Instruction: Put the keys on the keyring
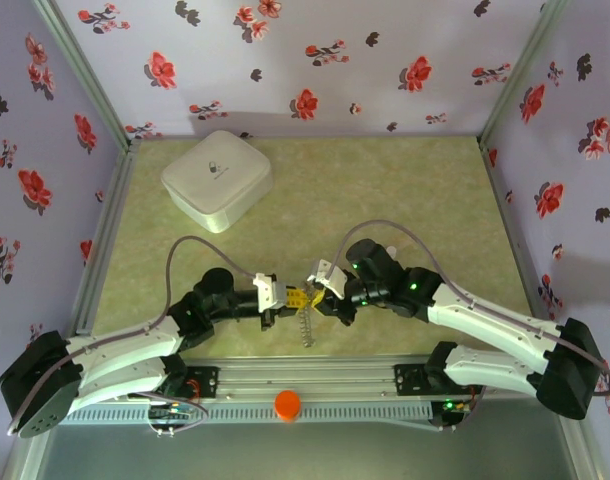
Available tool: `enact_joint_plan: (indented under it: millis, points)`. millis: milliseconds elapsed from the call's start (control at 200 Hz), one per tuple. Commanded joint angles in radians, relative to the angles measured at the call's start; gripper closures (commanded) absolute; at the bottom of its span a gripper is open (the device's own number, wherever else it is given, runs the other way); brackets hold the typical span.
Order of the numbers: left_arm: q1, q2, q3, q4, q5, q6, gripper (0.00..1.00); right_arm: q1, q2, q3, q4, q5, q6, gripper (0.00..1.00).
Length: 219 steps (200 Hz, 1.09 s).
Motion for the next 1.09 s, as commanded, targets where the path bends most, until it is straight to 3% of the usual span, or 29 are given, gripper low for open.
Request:
enact_joint_plan:
  millis: [0, 255, 560, 940, 1090]
  points:
    - [-0.003, -0.019, 0.034, 0.014, 0.013, 0.027, 1.0, -0.001, 0.013, 0.031, -0.027, -0.03, -0.022, 1.0]
    - [-0.003, -0.05, 0.057, -0.002, 0.03, 0.02, 1.0, -0.003, 0.061, 0.044, -0.073, -0.093, -0.024, 1.0]
    - [-0.003, -0.052, 0.121, -0.193, 0.093, 0.069, 1.0, -0.008, 0.054, 0.074, -0.096, -0.094, -0.037, 1.0]
    - [-0.003, -0.033, 0.168, -0.394, 0.055, 0.179, 1.0, -0.011, -0.012, 0.119, -0.175, -0.072, -0.064, 1.0]
    - [-0.002, -0.036, 0.16, -0.361, 0.058, 0.171, 1.0, -0.01, -0.018, 0.112, -0.169, -0.073, -0.058, 1.0]
